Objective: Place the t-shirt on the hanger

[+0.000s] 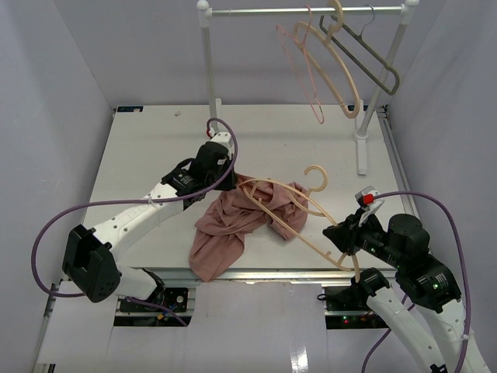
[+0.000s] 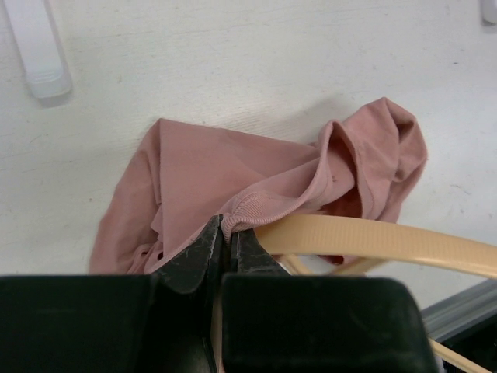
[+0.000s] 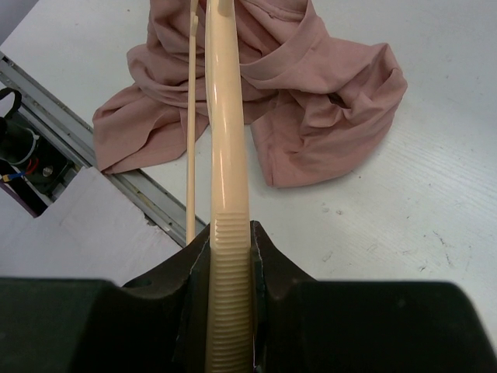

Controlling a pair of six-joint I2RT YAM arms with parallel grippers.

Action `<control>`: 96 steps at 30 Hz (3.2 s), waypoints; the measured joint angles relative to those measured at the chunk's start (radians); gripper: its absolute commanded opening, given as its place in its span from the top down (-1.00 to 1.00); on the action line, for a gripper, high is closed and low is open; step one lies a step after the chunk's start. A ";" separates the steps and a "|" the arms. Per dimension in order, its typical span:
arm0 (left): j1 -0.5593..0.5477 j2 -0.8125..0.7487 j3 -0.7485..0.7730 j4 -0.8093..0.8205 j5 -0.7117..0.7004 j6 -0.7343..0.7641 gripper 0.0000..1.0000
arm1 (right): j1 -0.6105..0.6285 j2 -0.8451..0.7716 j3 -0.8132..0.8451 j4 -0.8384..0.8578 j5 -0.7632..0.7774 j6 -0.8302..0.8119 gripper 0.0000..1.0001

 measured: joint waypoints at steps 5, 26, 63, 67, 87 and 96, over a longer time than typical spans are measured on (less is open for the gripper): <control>0.000 -0.039 0.000 0.012 0.071 0.015 1.00 | 0.000 0.059 -0.001 0.019 -0.016 -0.003 0.84; 0.007 -0.117 0.080 -0.010 0.327 0.110 1.00 | -0.002 0.107 -0.075 0.241 -0.124 -0.126 0.84; -0.017 -0.064 0.255 -0.100 0.829 0.141 -0.79 | 0.000 0.264 -0.475 1.201 -0.282 -0.018 0.84; -0.025 -0.089 0.322 -0.190 0.702 0.168 -0.78 | 0.000 0.163 -0.514 1.197 -0.246 -0.025 0.84; -0.025 -0.232 0.378 -0.420 0.460 0.721 -0.49 | 0.000 0.003 -0.546 1.099 -0.301 0.017 0.85; -0.029 -0.177 0.318 -0.418 0.687 0.905 -0.57 | 0.000 0.022 -0.548 1.075 -0.411 -0.004 0.84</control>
